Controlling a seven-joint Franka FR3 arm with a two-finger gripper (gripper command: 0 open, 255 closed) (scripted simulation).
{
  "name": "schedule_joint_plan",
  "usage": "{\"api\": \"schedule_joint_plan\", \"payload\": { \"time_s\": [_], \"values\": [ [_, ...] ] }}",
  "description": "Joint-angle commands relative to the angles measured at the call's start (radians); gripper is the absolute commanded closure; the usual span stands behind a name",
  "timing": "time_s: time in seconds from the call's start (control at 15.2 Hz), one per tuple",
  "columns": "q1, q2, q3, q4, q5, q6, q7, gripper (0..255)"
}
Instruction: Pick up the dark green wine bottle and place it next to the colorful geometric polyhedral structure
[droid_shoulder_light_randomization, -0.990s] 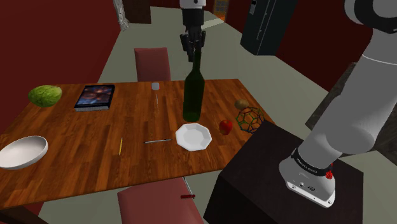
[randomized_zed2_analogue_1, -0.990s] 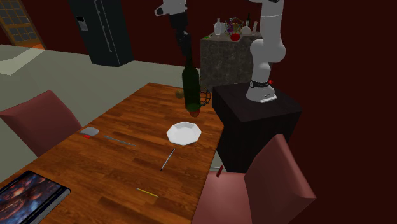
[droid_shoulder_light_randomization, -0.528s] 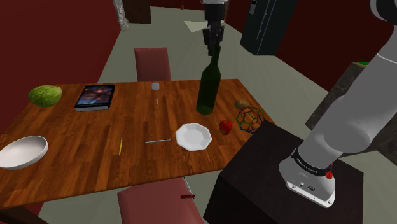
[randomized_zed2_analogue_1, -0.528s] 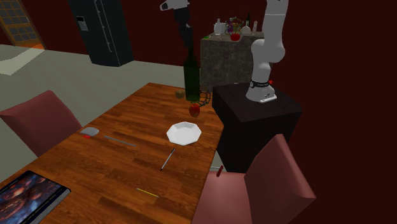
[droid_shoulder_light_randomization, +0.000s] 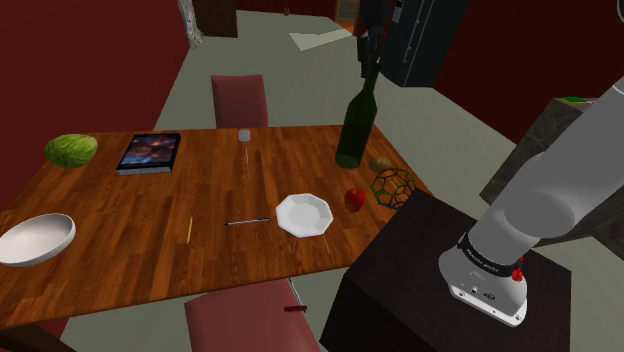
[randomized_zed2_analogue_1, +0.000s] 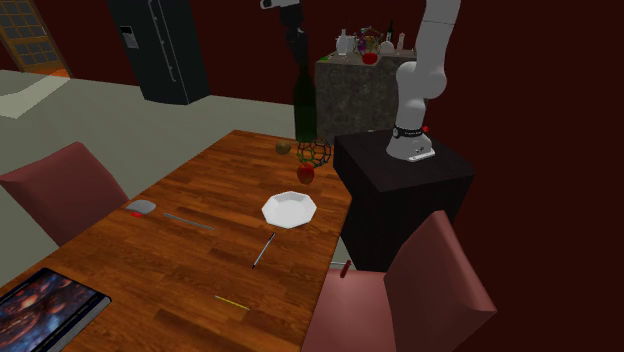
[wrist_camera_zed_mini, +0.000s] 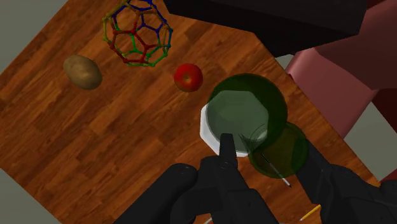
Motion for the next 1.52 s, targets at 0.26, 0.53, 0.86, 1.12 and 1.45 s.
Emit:
{"api": "schedule_joint_plan", "payload": {
  "time_s": [0.26,0.53,0.86,1.12,1.45],
  "values": [
    [-0.064,-0.029,-0.078,0.004,-0.037,-0.031,-0.142,255],
    [-0.106,-0.030,-0.132,0.026,-0.061,-0.052,-0.238,255],
    [-0.159,-0.008,-0.200,0.080,-0.087,-0.077,-0.362,255],
    [-0.203,0.030,-0.255,0.145,-0.101,-0.097,-0.465,255],
    [-0.263,0.105,-0.324,0.257,-0.102,-0.126,-0.599,255]
  ]
}}
